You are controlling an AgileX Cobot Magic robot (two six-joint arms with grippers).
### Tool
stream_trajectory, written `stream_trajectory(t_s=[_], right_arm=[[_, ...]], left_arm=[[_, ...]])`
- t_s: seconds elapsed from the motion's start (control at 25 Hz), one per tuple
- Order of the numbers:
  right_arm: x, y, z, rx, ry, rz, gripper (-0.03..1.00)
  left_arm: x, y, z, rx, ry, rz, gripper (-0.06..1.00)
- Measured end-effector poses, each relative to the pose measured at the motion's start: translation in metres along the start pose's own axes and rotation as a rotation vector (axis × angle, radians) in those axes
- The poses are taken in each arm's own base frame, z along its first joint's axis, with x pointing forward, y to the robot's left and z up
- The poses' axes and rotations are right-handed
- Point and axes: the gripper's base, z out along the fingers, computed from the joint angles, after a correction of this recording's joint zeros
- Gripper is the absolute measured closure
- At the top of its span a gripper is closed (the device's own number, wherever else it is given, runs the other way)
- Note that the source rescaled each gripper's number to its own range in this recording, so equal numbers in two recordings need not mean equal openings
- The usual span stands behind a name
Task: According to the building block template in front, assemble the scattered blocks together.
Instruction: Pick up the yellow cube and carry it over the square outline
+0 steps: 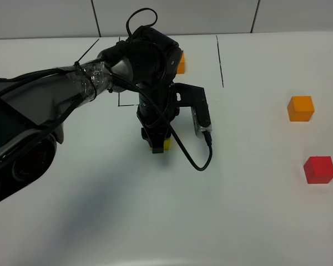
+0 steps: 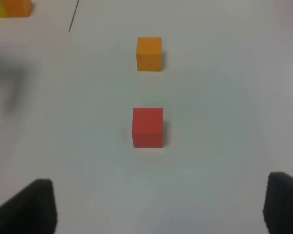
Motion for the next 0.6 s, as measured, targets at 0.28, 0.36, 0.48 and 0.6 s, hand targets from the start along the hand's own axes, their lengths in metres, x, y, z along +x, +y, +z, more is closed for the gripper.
stream_trajectory(t_s=[0.28, 0.36, 0.48, 0.6], right_arm=[[0.0, 0.0, 0.0, 0.0, 0.0, 0.0, 0.24], [0.0, 0.0, 0.0, 0.0, 0.0, 0.0, 0.24], [0.0, 0.0, 0.0, -0.001, 0.0, 0.0, 0.24], [0.0, 0.0, 0.0, -0.002, 0.0, 0.001, 0.24]], left_arm=[[0.0, 0.0, 0.001, 0.004, 0.004, -0.026, 0.65], [0.001, 0.001, 0.002, -0.004, 0.02, -0.059, 0.48], [0.005, 0.002, 0.001, -0.018, 0.056, -0.1, 0.19], [0.008, 0.0, -0.01, -0.02, 0.069, -0.14, 0.0]])
